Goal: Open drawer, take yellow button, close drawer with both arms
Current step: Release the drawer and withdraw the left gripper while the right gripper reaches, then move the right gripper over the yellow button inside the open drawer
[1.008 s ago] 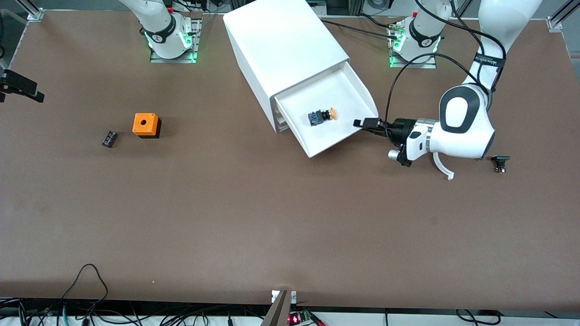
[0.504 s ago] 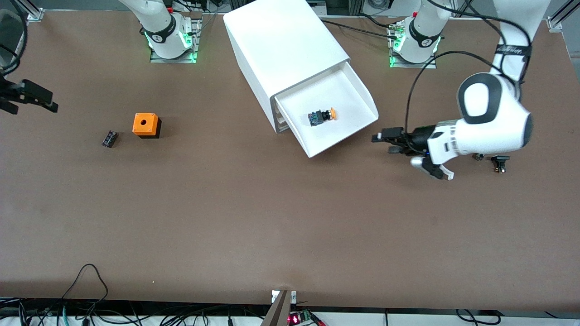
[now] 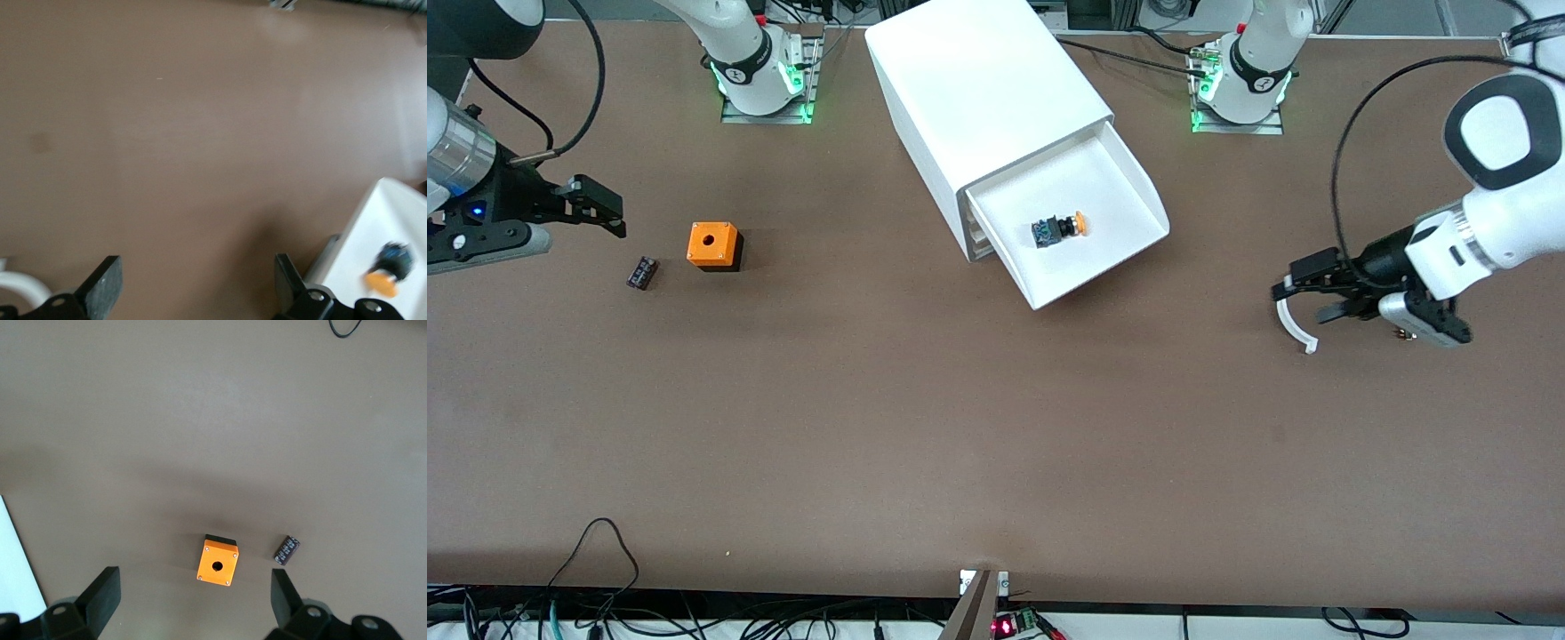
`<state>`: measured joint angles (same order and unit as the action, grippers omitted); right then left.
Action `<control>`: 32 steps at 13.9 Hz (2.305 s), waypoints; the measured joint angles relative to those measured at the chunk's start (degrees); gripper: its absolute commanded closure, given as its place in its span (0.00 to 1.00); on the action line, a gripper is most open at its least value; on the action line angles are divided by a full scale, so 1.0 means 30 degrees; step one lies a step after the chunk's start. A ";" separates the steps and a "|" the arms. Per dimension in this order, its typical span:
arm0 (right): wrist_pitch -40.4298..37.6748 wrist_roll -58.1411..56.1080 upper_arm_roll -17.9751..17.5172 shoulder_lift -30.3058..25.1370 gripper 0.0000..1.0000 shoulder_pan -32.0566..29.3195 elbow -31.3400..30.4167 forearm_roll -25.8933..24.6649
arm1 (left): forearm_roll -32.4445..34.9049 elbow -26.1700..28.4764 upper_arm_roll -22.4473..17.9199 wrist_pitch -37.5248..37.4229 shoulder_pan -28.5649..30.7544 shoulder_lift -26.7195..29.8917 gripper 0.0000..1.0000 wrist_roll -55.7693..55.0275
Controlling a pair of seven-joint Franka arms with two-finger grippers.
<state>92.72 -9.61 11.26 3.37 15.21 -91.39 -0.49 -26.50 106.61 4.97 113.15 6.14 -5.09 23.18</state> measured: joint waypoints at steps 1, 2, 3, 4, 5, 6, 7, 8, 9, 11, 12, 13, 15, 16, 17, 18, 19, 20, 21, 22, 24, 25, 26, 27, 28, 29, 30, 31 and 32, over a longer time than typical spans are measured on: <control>-0.0053 -0.0001 0.0004 0.0005 0.00 0.0051 0.0000 0.0036 | 0.1599 -0.0763 -0.0111 -0.0885 0.0001 0.0246 0.00 -0.0258; -0.0065 -0.0025 0.0003 0.0018 0.00 0.0249 -0.0001 0.0076 | 0.3133 -0.1483 -0.0203 -0.1781 0.0006 0.0477 0.00 -0.0834; -0.0061 -0.0030 -0.0010 0.0078 0.00 0.0753 -0.0003 0.0088 | 0.4565 -0.2028 -0.0246 -0.2496 0.0002 0.0704 0.00 -0.1639; -0.0034 -0.0025 -0.0040 0.0212 0.00 0.1509 -0.0002 0.0096 | 0.5856 -0.2342 -0.0243 -0.3007 -0.0029 0.0909 0.00 -0.2641; 0.0018 0.0074 -0.0079 0.0390 0.00 0.2357 0.0001 0.0097 | 0.6885 -0.2522 -0.0226 -0.3385 -0.0089 0.1085 0.00 -0.3741; 0.0106 0.0145 -0.0122 0.0534 0.00 0.3027 0.0001 0.0124 | 0.7588 -0.2592 -0.0188 -0.3680 -0.0173 0.1253 0.00 -0.4776; 0.0265 0.0144 -0.0140 0.0646 0.00 0.3521 0.0002 0.0235 | 0.8032 -0.2611 -0.0180 -0.3897 -0.0316 0.1386 0.00 -0.5635; 0.0430 0.0103 -0.0150 0.0720 0.00 0.3797 0.0004 0.0494 | 0.8278 -0.2625 -0.0171 -0.4095 -0.0456 0.1522 0.00 -0.6377; 0.0477 -0.0089 -0.0153 0.0783 0.00 0.3900 0.0005 0.0900 | 0.8469 -0.2630 -0.0171 -0.4262 -0.0560 0.1683 0.00 -0.6987; 0.0496 -0.1259 -0.0152 0.0955 0.00 0.3986 0.0007 0.1496 | 0.8605 -0.2631 -0.0173 -0.4447 -0.0645 0.1971 0.00 -0.7599; 0.0519 -0.2129 -0.0156 0.1080 0.00 0.4100 0.0006 0.1599 | 0.8608 -0.2631 -0.0174 -0.4480 -0.0661 0.2040 0.00 -0.7668; 0.0572 -0.2943 -0.0158 0.1209 0.00 0.4328 0.0007 0.1634 | 0.8608 -0.2630 -0.0176 -0.4495 -0.0667 0.2057 0.00 -0.7753; 0.0929 -0.4319 -0.0178 0.1483 0.00 0.5243 0.0017 0.1695 | 0.8608 -0.2629 -0.0178 -0.4546 -0.0711 0.2054 0.00 -0.8183; 0.1391 -0.4963 -0.0199 0.1703 0.00 0.5927 0.0074 0.1711 | 0.8608 -0.2629 -0.0178 -0.4557 -0.0752 0.2053 0.00 -0.8383; 0.1904 -0.5608 -0.0228 0.2060 0.00 0.6705 0.0329 0.1717 | 0.8609 -0.2630 -0.0177 -0.4561 -0.0786 0.2063 0.00 -0.8452; 0.2324 -0.6100 -0.0246 0.2595 0.00 0.7504 0.0847 0.1721 | 0.8609 -0.2630 -0.0176 -0.4592 -0.0807 0.2085 0.00 -0.8496; 0.2555 -0.6301 -0.0261 0.3311 0.00 0.8357 0.1626 0.1722 | 0.8609 -0.2630 -0.0175 -0.4680 -0.0812 0.2119 0.00 -0.8549; 0.2632 -0.6348 -0.0268 0.4083 0.00 0.9166 0.2480 0.1722 | 0.8609 -0.2631 -0.0174 -0.4746 -0.0815 0.2160 0.00 -0.8611; 0.2655 -0.6355 -0.0272 0.4866 0.00 0.9858 0.3285 0.1721 | 0.8609 -0.2630 -0.0174 -0.4783 -0.0817 0.2200 0.00 -0.8656; 0.2678 -0.6487 -0.0273 0.5599 0.00 1.0369 0.4055 0.1721 | 0.8609 -0.2631 -0.0173 -0.4809 -0.0819 0.2241 0.00 -0.8682; 0.2708 -0.7699 -0.0257 0.6849 0.00 1.0930 0.5481 0.2154 | 0.8609 -0.2631 -0.0173 -0.4825 -0.0821 0.2284 0.00 -0.8701; 0.2709 -0.8709 -0.0249 0.7324 0.00 1.1069 0.6088 0.2716 | 0.8609 -0.2631 -0.0176 -0.4831 -0.0821 0.2286 0.00 -0.8705; 0.2707 -0.9915 -0.0243 0.7722 0.00 1.1173 0.6606 0.3228 | 0.8609 -0.2630 -0.0178 -0.4834 -0.0820 0.2286 0.00 -0.8708; 0.2688 -1.1142 -0.0239 0.8025 0.00 1.1265 0.7016 0.3551 | 0.8609 -0.2630 -0.0178 -0.4838 -0.0820 0.2286 0.00 -0.8711; 0.2647 -1.2312 -0.0237 0.8245 0.00 1.1410 0.7288 0.3703 | 0.8609 -0.2630 -0.0182 -0.4842 -0.0820 0.2286 0.00 -0.8714; 0.2597 -1.3148 -0.0239 0.8373 0.00 1.1624 0.7434 0.3755 | 0.8609 -0.2630 -0.0186 -0.4845 -0.0820 0.2287 0.00 -0.8715; 0.2576 -1.3608 -0.0239 0.8439 0.00 1.1857 0.7501 0.3761 | 0.8609 -0.2630 -0.0193 -0.4846 -0.0820 0.2287 0.00 -0.8719; 0.2567 -1.3798 -0.0239 0.8487 0.00 1.2092 0.7525 0.3762 | 0.8609 -0.2630 -0.0198 -0.4846 -0.0820 0.2287 0.00 -0.8721; 0.2559 -1.3925 -0.0234 0.8552 0.00 1.2334 0.7528 0.3762 | 0.8609 -0.2631 -0.0200 -0.4846 -0.0820 0.2287 0.00 -0.8721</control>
<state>100.40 -51.38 10.56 29.03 52.21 -68.80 10.79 -0.67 98.72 4.37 98.62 3.68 1.77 -2.99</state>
